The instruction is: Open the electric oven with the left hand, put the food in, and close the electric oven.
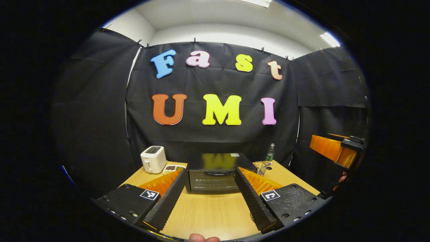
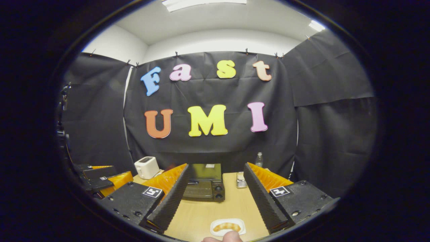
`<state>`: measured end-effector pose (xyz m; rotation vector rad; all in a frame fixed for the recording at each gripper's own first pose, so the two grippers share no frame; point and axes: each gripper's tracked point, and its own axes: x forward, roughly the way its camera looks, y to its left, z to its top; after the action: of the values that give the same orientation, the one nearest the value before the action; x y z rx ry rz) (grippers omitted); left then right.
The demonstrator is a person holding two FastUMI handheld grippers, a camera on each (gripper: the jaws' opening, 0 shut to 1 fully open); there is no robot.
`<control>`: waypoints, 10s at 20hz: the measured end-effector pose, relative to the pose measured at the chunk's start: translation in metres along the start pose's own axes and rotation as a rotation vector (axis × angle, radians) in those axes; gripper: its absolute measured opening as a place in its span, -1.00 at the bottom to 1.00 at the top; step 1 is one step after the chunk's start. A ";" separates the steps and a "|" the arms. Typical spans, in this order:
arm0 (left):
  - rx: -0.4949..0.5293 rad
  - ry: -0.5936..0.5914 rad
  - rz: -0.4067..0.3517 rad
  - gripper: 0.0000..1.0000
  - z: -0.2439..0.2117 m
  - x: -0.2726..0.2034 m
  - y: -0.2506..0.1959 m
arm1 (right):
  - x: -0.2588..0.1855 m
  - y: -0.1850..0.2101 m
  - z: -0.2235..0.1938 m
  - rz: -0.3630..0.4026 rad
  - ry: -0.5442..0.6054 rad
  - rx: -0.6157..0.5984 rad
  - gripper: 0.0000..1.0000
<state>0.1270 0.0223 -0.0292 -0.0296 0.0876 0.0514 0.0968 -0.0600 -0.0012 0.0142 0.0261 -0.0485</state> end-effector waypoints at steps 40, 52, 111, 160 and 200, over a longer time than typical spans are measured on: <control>-0.068 0.453 0.037 0.94 -0.187 0.128 -0.022 | 0.117 -0.047 -0.100 0.045 0.276 0.054 0.94; -0.184 0.767 0.011 0.86 -0.287 0.088 -0.021 | 0.058 -0.068 -0.119 -0.067 0.366 -0.015 0.97; -0.165 0.317 0.080 0.87 -0.049 -0.009 0.090 | 0.011 -0.010 -0.318 0.152 0.857 0.052 -0.34; -0.148 0.335 0.129 0.87 -0.089 -0.073 0.148 | 0.115 0.120 -0.194 0.073 0.362 -0.033 0.87; 0.039 0.600 0.014 0.87 -0.273 0.091 -0.032 | 0.104 -0.045 -0.136 0.055 0.464 0.020 0.97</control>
<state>0.1954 -0.0140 -0.3083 -0.0041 0.6881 0.0537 0.1944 -0.1084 -0.1408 0.0464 0.4893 0.0100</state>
